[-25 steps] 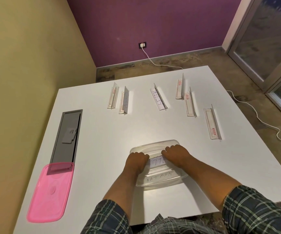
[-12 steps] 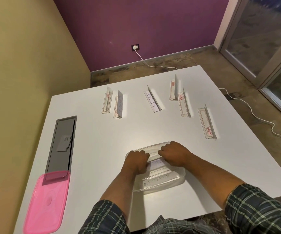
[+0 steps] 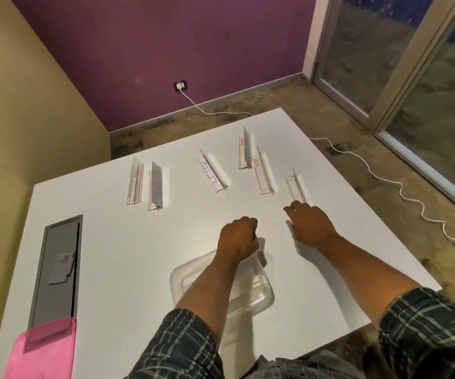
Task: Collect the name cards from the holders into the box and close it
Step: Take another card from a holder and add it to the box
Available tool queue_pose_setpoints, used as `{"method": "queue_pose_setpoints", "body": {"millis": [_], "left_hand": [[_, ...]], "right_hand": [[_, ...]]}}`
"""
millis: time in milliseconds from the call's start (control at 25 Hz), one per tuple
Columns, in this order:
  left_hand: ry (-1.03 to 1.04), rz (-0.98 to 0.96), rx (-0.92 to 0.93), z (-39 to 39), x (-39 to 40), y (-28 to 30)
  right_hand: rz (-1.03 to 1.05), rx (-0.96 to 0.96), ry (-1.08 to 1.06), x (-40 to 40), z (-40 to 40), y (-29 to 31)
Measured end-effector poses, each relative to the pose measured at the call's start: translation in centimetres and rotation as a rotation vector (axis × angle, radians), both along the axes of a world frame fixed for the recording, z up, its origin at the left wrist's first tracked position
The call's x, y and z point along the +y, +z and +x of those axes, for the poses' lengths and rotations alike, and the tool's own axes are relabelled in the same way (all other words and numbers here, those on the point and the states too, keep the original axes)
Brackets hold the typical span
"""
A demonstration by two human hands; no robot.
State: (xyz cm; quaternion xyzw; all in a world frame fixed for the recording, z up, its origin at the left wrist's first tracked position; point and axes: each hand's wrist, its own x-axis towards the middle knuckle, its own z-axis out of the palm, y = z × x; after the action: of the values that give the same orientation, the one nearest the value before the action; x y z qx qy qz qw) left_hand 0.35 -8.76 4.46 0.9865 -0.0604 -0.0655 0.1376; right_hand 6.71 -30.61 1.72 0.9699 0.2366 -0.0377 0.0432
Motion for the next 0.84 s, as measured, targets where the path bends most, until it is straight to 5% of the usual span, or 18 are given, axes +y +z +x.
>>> {"method": "queue_pose_setpoints", "body": {"millis": [320,600,840], "left_hand": [[0.073,-0.253,0.234,4.6,-8.6,-3.7],[0.233,-0.701,0.397,7.9,-12.9,-6.0],[0.419,-0.875,0.468,10.3,-15.2,-8.2]], "right_hand": [[0.263,0.42,-0.412,-6.0,2.9,-3.1],[0.449,0.583,-0.505,-6.4,4.8,-5.5],[0.437,0.685,-0.396,-7.3,5.7,-6.5]]}}
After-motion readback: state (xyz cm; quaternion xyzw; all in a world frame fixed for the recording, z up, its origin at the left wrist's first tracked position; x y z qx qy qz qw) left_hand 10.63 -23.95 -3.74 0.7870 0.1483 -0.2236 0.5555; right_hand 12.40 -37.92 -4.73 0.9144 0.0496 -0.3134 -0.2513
